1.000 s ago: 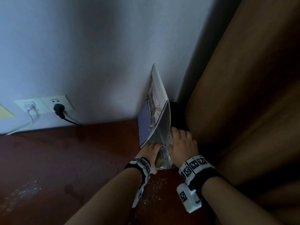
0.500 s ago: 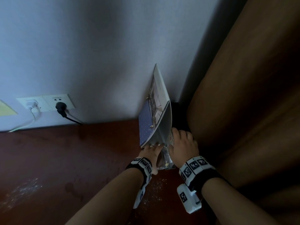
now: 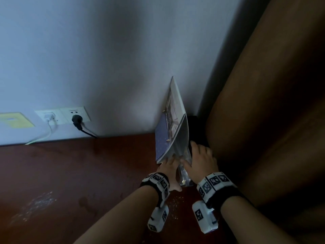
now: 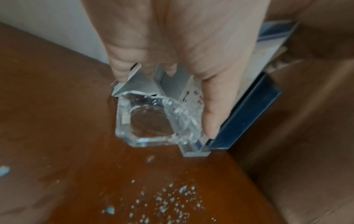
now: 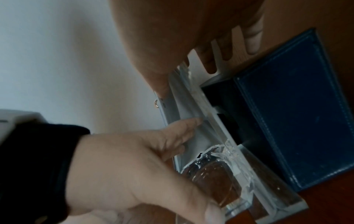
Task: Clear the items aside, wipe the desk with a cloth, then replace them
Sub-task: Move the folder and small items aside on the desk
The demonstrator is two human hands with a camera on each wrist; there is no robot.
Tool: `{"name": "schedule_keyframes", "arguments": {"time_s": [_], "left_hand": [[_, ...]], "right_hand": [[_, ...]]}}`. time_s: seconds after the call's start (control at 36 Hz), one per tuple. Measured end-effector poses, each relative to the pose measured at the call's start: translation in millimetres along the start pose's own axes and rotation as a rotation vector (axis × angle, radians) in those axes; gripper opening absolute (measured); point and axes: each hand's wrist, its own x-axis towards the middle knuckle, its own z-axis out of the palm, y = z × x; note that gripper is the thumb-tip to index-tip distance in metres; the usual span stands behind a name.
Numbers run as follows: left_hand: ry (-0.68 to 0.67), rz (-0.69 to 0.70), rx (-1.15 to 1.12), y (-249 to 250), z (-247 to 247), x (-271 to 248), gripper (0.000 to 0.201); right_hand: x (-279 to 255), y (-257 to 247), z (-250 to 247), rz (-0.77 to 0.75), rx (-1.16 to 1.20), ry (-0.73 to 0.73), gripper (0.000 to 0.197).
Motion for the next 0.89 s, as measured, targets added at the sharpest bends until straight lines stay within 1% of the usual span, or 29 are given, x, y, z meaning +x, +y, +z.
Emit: {"name": "schedule_keyframes", "arguments": {"time_s": [0.08, 0.19, 0.28, 0.36, 0.42, 0.47, 0.58, 0.64, 0.72, 0.78, 0.89], "left_hand": [[-0.009, 0.022, 0.004, 0, -3, -4, 0.118], [-0.012, 0.042, 0.01, -1, -11, -12, 0.115], [0.033, 0.063, -0.035, -3, -18, -19, 0.111], [0.081, 0.05, -0.081, -6, -28, -28, 0.105], [0.102, 0.062, -0.077, -8, -36, -35, 0.109], [0.11, 0.073, -0.024, -13, -45, -43, 0.117], [0.152, 0.044, 0.044, -22, -62, -61, 0.117], [0.18, 0.007, 0.043, -22, -73, -76, 0.112], [0.211, -0.055, 0.029, -21, -90, -105, 0.095], [0.264, -0.059, 0.029, -24, -98, -125, 0.088], [0.375, -0.074, 0.024, -45, -107, -166, 0.075]], "right_hand": [[-4, -2, -2, -0.008, 0.015, 0.005, 0.072], [-9, -7, -7, -0.018, 0.023, 0.013, 0.073], [-15, -13, -12, -0.025, 0.026, 0.036, 0.074], [-20, -22, -19, -0.023, 0.036, 0.066, 0.077], [-23, -28, -23, -0.018, 0.032, 0.071, 0.082], [-26, -34, -27, -0.017, 0.016, 0.084, 0.087], [-32, -50, -39, 0.017, -0.007, 0.124, 0.093], [-36, -60, -45, 0.019, -0.007, 0.15, 0.094], [-43, -78, -54, -0.006, -0.05, 0.179, 0.09], [-47, -94, -59, -0.023, -0.074, 0.183, 0.087], [-57, -133, -60, -0.064, -0.093, 0.168, 0.086]]}}
